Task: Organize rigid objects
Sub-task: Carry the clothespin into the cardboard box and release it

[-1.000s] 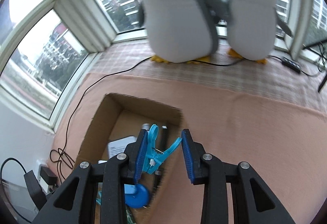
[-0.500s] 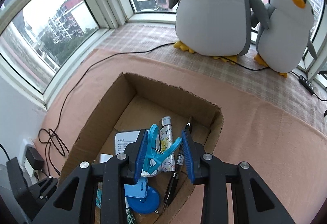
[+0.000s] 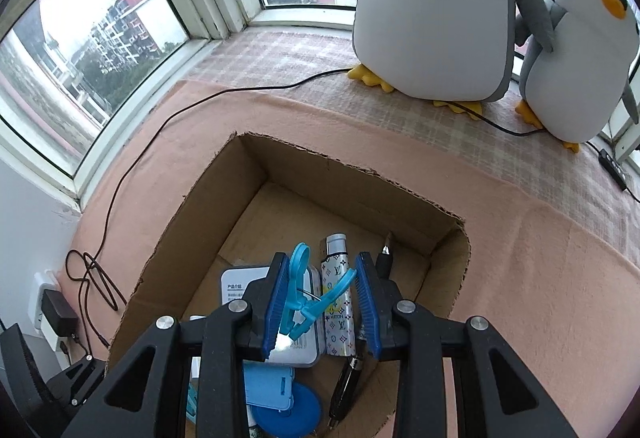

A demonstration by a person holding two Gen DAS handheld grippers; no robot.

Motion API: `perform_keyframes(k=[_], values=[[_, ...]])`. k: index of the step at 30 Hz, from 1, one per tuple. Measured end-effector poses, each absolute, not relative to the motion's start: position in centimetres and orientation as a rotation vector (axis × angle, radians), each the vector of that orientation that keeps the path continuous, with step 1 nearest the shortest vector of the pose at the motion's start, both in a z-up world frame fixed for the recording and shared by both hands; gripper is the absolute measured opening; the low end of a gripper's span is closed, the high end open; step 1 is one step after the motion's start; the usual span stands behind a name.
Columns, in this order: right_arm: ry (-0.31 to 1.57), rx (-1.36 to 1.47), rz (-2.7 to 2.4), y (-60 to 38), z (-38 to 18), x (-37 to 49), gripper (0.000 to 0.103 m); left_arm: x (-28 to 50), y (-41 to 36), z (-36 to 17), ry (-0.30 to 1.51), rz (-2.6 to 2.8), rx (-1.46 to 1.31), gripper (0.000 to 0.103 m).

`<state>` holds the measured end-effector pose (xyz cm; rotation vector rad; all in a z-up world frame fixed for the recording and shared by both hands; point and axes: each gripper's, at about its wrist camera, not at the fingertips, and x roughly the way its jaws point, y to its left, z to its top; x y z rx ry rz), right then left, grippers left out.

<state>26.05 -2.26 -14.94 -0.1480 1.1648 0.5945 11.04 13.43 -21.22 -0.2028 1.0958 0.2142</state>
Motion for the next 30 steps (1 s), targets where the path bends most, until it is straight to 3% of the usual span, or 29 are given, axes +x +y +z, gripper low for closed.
perform_keyframes(k=[12, 25, 30], values=[[1.163, -0.157, 0.591, -2.3, -14.8, 25.9, 0.032, 11.0, 13.4, -21.2, 1.095, 0.214, -0.202, 0.034], [1.152, -0.156, 0.613, -3.4, -14.2, 24.6, 0.055, 11.0, 13.4, -21.2, 1.095, 0.215, -0.202, 0.034], [1.129, -0.146, 0.619, -4.5, -13.2, 23.5, 0.057, 11.1, 13.4, -21.2, 1.097, 0.215, -0.200, 0.034]])
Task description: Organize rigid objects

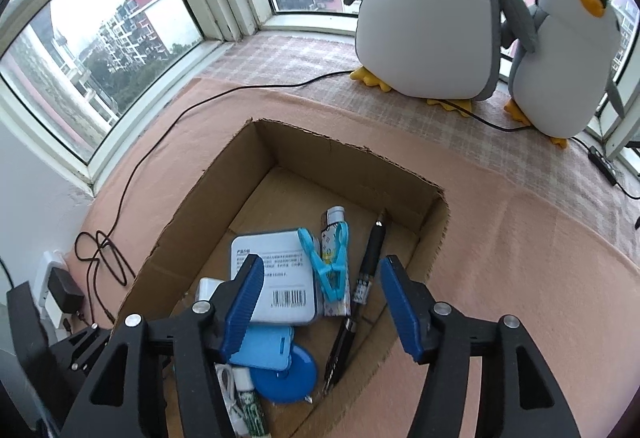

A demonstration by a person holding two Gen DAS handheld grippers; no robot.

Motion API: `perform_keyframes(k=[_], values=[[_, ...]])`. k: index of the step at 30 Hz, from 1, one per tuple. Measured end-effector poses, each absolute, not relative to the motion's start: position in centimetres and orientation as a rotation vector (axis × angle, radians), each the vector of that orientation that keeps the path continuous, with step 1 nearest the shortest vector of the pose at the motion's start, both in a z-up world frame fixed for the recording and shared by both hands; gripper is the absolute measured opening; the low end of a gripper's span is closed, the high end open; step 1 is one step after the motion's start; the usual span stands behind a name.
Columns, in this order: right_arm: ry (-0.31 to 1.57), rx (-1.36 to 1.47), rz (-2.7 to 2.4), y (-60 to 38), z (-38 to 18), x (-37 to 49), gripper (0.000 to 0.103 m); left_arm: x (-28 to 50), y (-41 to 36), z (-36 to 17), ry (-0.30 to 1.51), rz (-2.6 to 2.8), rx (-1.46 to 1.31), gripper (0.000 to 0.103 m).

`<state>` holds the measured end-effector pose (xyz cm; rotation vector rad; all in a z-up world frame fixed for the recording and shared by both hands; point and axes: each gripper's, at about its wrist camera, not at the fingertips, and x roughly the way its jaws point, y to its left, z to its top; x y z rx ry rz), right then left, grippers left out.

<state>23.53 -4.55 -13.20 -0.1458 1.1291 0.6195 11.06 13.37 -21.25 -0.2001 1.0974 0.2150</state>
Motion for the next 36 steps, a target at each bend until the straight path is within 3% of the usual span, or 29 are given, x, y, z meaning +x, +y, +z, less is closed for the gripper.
perform_keyframes(k=[7, 23, 26, 28, 31, 36], values=[[1.086, -0.113, 0.615, -7.3, -11.4, 21.4, 0.064, 11.2, 13.4, -21.2, 1.106, 0.218, -0.187, 0.034], [0.982, -0.089, 0.553, -13.3, -7.8, 14.9, 0.067, 9.1, 12.0, -16.5, 1.016, 0.231, -0.120, 0.035], [0.957, -0.077, 0.538, -14.2, -6.9, 13.6, 0.076, 8.3, 10.9, -14.4, 0.976, 0.214, -0.111, 0.036], [0.935, -0.076, 0.525, -14.8, -6.2, 12.7, 0.078, 7.8, 10.3, -13.1, 0.947, 0.201, -0.094, 0.039], [0.909, -0.087, 0.497, -15.4, -5.4, 11.4, 0.079, 7.1, 8.7, -11.0, 0.902, 0.170, -0.065, 0.055], [0.860, -0.096, 0.451, -16.5, -4.0, 9.2, 0.085, 5.9, 6.4, -8.7, 0.855, 0.125, -0.044, 0.061]])
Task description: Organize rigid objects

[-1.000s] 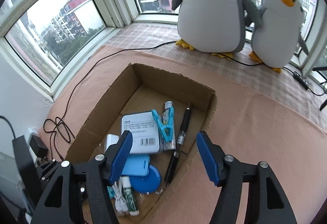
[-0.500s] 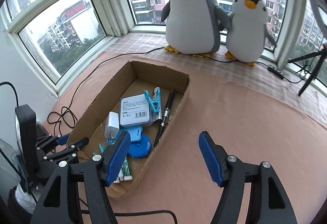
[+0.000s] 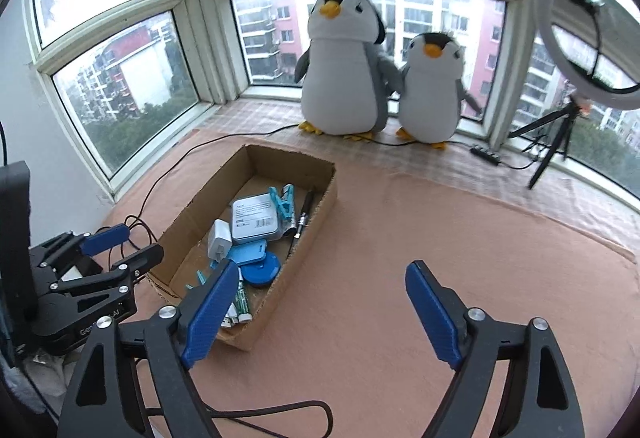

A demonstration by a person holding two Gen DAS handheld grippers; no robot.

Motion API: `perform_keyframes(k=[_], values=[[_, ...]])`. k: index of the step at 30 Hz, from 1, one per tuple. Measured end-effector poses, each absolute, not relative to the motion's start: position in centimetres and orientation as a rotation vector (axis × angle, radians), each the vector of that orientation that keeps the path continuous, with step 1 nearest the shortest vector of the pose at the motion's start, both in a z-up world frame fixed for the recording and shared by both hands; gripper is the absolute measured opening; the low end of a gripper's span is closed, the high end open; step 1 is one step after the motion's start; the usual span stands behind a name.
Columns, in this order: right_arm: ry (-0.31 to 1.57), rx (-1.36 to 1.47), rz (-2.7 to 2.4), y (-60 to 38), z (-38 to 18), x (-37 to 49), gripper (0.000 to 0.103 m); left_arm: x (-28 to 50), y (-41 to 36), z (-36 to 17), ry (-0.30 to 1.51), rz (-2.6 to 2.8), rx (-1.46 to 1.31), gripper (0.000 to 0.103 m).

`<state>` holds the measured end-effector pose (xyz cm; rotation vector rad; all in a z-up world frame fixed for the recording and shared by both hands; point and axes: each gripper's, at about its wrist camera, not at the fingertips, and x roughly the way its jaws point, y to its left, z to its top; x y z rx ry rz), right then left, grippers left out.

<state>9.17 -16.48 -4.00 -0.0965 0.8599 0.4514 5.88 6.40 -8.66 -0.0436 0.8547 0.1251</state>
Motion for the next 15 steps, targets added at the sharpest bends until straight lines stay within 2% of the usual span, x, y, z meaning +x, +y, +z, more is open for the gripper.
perform_keyframes(k=[4, 8, 15], values=[[0.825, -0.083, 0.414, -17.6, -3.1, 7.8, 0.086, 5.2, 5.1, -7.5, 0.833, 0.111, -0.034, 0.065], [0.807, -0.065, 0.395, -18.5, -2.3, 6.6, 0.087, 4.3, 4.3, -6.3, 0.814, 0.103, -0.027, 0.074], [0.803, -0.029, 0.402, -19.2, -1.8, 4.7, 0.087, 2.8, 3.7, -4.4, 0.773, 0.106, -0.018, 0.083]])
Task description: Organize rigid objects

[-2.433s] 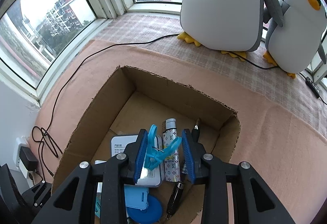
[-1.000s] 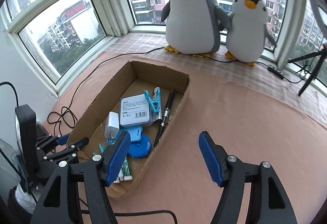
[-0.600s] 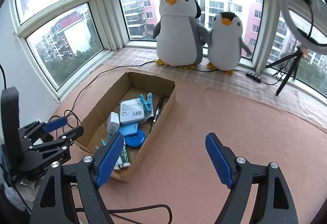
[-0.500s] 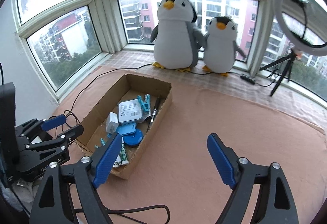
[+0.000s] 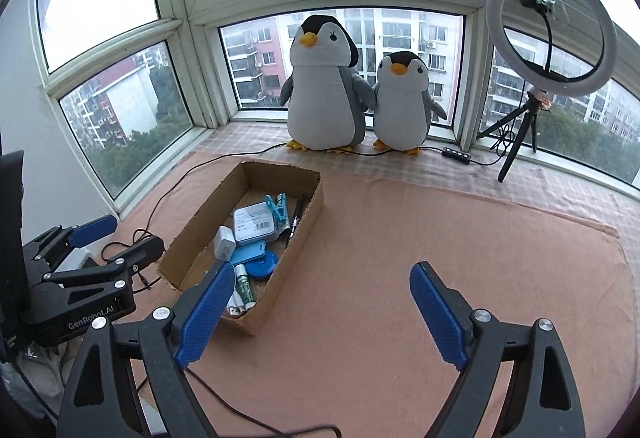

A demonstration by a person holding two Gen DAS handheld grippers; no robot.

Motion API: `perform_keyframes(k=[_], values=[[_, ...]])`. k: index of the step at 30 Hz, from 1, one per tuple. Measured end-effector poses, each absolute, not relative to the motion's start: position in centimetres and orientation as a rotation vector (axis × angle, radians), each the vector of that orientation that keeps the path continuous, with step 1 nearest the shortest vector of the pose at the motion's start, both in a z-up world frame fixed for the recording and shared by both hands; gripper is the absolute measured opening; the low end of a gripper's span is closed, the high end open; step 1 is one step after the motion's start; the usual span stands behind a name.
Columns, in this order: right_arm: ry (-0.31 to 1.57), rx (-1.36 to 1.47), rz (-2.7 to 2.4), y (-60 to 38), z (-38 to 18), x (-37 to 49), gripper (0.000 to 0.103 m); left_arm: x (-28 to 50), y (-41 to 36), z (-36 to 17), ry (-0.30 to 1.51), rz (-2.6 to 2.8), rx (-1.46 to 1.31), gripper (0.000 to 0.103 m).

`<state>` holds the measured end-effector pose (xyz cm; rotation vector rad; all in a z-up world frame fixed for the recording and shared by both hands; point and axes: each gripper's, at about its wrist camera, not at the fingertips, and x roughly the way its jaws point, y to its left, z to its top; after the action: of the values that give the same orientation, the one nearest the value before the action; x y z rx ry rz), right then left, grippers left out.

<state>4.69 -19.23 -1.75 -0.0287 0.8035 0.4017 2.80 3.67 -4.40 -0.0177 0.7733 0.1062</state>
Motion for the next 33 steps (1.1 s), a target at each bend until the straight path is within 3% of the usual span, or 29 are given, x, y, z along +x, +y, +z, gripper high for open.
perform_keyframes(k=[4, 8, 33], values=[[0.800, -0.015, 0.387, -19.5, -1.9, 4.0, 0.087, 2.4, 3.4, -4.1, 0.776, 0.109, -0.006, 0.084], [0.804, 0.001, 0.369, -19.8, -2.1, 3.7, 0.087, 2.0, 3.3, -4.0, 0.770, 0.114, -0.001, 0.093], [0.795, -0.008, 0.353, -19.4, -2.0, 3.8, 0.088, 1.7, 3.6, -3.6, 0.756, 0.137, -0.019, 0.096]])
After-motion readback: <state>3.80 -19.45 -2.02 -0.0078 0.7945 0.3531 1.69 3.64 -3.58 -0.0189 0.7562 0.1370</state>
